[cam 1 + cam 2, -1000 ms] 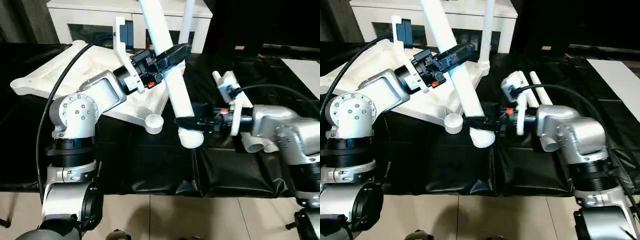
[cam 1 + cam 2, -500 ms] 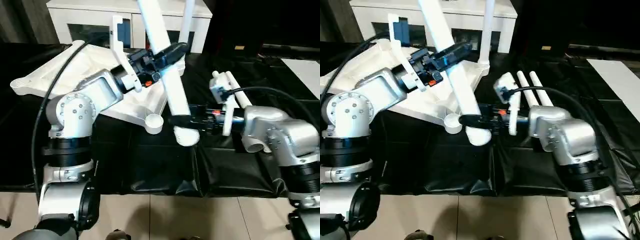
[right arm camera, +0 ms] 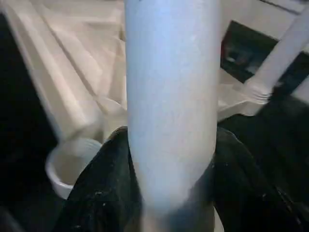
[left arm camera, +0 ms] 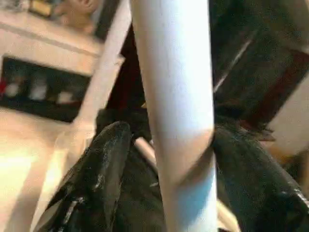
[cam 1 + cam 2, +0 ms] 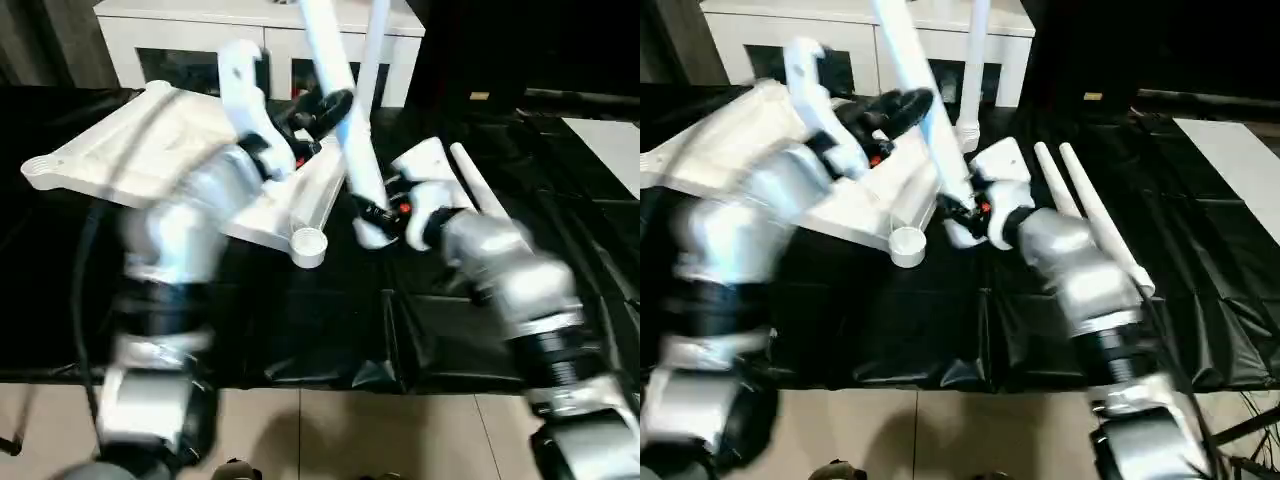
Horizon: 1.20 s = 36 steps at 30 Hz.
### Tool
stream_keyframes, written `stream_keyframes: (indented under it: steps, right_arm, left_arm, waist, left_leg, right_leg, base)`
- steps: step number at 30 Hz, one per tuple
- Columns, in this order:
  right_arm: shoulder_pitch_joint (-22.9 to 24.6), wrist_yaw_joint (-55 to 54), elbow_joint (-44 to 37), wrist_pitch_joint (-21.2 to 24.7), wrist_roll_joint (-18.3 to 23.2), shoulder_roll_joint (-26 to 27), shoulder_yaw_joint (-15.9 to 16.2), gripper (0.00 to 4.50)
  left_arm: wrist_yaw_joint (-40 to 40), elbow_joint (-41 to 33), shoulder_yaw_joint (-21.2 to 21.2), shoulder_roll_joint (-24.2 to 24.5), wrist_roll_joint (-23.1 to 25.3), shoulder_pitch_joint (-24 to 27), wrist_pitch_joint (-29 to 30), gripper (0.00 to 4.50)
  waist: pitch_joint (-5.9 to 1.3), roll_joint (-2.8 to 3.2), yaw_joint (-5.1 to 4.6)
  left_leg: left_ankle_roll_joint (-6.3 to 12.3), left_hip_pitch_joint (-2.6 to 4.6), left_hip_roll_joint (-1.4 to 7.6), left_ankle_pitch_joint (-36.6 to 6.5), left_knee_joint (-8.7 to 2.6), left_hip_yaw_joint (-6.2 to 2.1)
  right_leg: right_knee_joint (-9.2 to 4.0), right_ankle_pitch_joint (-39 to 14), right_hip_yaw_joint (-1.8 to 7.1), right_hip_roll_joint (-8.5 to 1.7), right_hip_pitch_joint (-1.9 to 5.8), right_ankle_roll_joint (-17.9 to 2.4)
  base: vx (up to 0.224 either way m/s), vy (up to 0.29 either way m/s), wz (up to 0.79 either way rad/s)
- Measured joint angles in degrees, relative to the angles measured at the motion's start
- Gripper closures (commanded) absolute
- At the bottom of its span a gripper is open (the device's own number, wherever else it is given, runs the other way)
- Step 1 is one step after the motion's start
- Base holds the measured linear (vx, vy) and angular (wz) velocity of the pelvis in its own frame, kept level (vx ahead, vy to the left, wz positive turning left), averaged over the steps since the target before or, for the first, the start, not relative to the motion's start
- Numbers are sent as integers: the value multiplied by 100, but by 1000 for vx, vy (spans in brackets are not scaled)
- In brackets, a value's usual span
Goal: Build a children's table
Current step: Pick table leg
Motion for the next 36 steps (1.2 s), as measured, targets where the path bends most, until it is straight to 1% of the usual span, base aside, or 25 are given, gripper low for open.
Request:
stream_keyframes:
  steps: [3, 5, 7, 9, 12, 13, 15, 16, 17, 20, 24, 25, 26, 28, 29, 30, 32, 33, 34, 36]
  right_arm:
    - [0, -242, 5, -210, -291, 82, 198, 262]
    - [8, -484, 7, -338, -500, 231, 272, 262]
    - [9, -603, 11, -438, -607, 286, 339, 262]
    - [9, -695, 76, -527, -722, 335, 375, 262]
    - [9, -760, 115, -584, -779, 405, 403, 262]
    - [9, -761, 120, -599, -787, 405, 409, 262]
    - [10, -761, 138, -659, -805, 415, 418, 262]
    - [9, -761, 139, -672, -812, 420, 418, 262]
    - [9, -761, 142, -688, -816, 421, 417, 262]
    - [8, -773, 215, -764, -816, 434, 410, 262]
    - [8, -769, 254, -816, -828, 439, 411, 262]
    - [8, -767, 263, -847, -845, 438, 412, 206]
    - [8, -703, 280, -919, -836, 434, 405, 206]
    - [12, -450, 255, -995, -661, 446, 367, 186]
    - [22, -206, 207, -986, -415, 452, 250, 165]
    - [21, -49, 152, -932, -243, 441, 154, 157]
    - [16, 395, -47, -692, 154, 355, -66, 150]
    - [7, 598, -137, -571, 282, 261, -89, 142]
    - [5, 830, -222, -449, 411, 144, -92, 121]
    - [-2, 1310, -372, -139, 711, -80, -107, 113]
  left_arm:
    - [196, 40, 24, -179, 10, -3, -11, 114]
    - [392, 123, 109, -291, 13, -12, -19, 114]
    - [518, 225, 162, -345, 19, -12, -28, 143]
    - [666, 256, 258, -426, 9, -15, -60, 153]
    - [733, 285, 340, -436, -1, -27, -98, 188]
    - [739, 285, 352, -437, -11, -27, -98, 188]
    - [776, 285, 377, -443, -41, -38, -98, 208]
    - [783, 285, 386, -444, -44, -45, -98, 208]
    - [784, 286, 391, -446, -58, -54, -98, 229]
    - [783, 304, 398, -450, -112, -60, -98, 244]
    - [779, 340, 434, -450, -166, -61, -106, 250]
    - [766, 339, 446, -449, -173, -61, -106, 252]
    - [751, 339, 465, -437, -184, -61, -107, 252]
    - [700, 339, 493, -290, -152, -61, -114, 252]
    - [626, 338, 481, -166, -115, -61, -117, 257]
    - [575, 334, 475, -90, -86, -60, -121, 260]
    - [416, 316, 385, 67, -21, -60, -120, 261]
    - [328, 289, 337, 103, -8, -60, -119, 261]
    - [215, 262, 268, 144, -2, -60, -114, 262]
    - [-51, 156, 113, 252, -4, -59, -64, 262]
  waist:
    - [0, 0, 1]
    - [0, 1, -11]
    - [0, 1, -13]
    - [0, 1, -17]
    - [0, 1, -12]
    - [0, 1, -11]
    - [0, 1, -13]
    - [0, 1, -15]
    - [0, 1, -14]
    - [0, 1, -15]
    - [0, 1, -16]
    - [0, 1, -15]
    - [0, 1, -16]
    - [0, 1, -22]
    - [0, 0, -37]
    - [0, 0, -44]
    - [0, -1, -43]
    - [0, -1, -22]
    - [0, -2, 2]
    - [1, -10, 20]
  left_leg:
    - [0, 1, 0, -1, -4, 0]
    - [0, 2, 0, -1, -4, 0]
    - [0, 2, -1, -1, -3, 0]
    - [0, 5, -1, -1, -1, -1]
    - [0, 4, -1, -1, 0, -2]
    - [0, 5, -1, -1, 0, -3]
    - [0, 4, -1, -1, 0, -3]
    - [0, 4, -1, -1, -1, -3]
    - [0, 4, -1, -1, -1, -2]
    - [1, 4, -1, -1, -1, -2]
    - [0, 5, -1, -1, -1, -2]
    - [1, 5, -1, -1, 0, -2]
    - [1, 5, -1, -1, 0, -1]
    - [1, 6, -1, -1, -1, -2]
    - [1, 6, 0, -1, -1, -2]
    - [1, 6, 0, -1, -1, -2]
    - [2, 5, 0, -1, 0, -3]
    - [2, 4, 0, -1, 0, -3]
    - [3, 2, -1, -1, 1, -2]
    - [4, 2, -1, -1, 2, 0]
  right_leg:
    - [-1, -2, 0, 0, 0, 3]
    - [-1, -2, 0, 0, 1, 3]
    - [-1, -2, 0, 0, 1, 3]
    - [-1, -1, 1, 0, 4, 4]
    - [-1, 0, 1, 0, 4, 6]
    - [-1, 0, 1, 0, 4, 5]
    - [-1, 0, 1, 0, 4, 5]
    - [-1, 0, 1, 0, 4, 5]
    - [0, 0, 1, 0, 4, 5]
    - [0, 1, 1, 0, 3, 4]
    - [0, 1, 1, 0, 4, 4]
    - [0, 1, 1, 0, 4, 4]
    - [0, 2, 1, 0, 4, 3]
    - [1, 2, 1, 0, 3, 4]
    - [1, 2, 1, 1, 2, 4]
    - [1, 2, 1, 1, 3, 4]
    - [-1, 2, 1, 1, 7, 4]
    - [-1, 2, 1, 1, 7, 4]
    - [-4, 2, 1, 0, 8, 4]
    - [-2, 2, 2, -1, 8, 3]
  base:
    - [0, 0, 0]
    - [0, 0, 0]
    - [0, 0, 0]
    - [0, 0, 0]
    - [0, 0, 0]
    - [0, 0, 0]
    - [0, 0, 0]
    - [0, 0, 0]
    - [0, 0, 0]
    - [0, 0, 0]
    - [0, 0, 0]
    - [0, 0, 0]
    - [0, 0, 0]
    - [0, 0, 0]
    - [0, 0, 0]
    - [0, 0, 0]
    - [0, 0, 0]
    - [0, 0, 0]
    - [0, 0, 0]
    - [0, 0, 0]
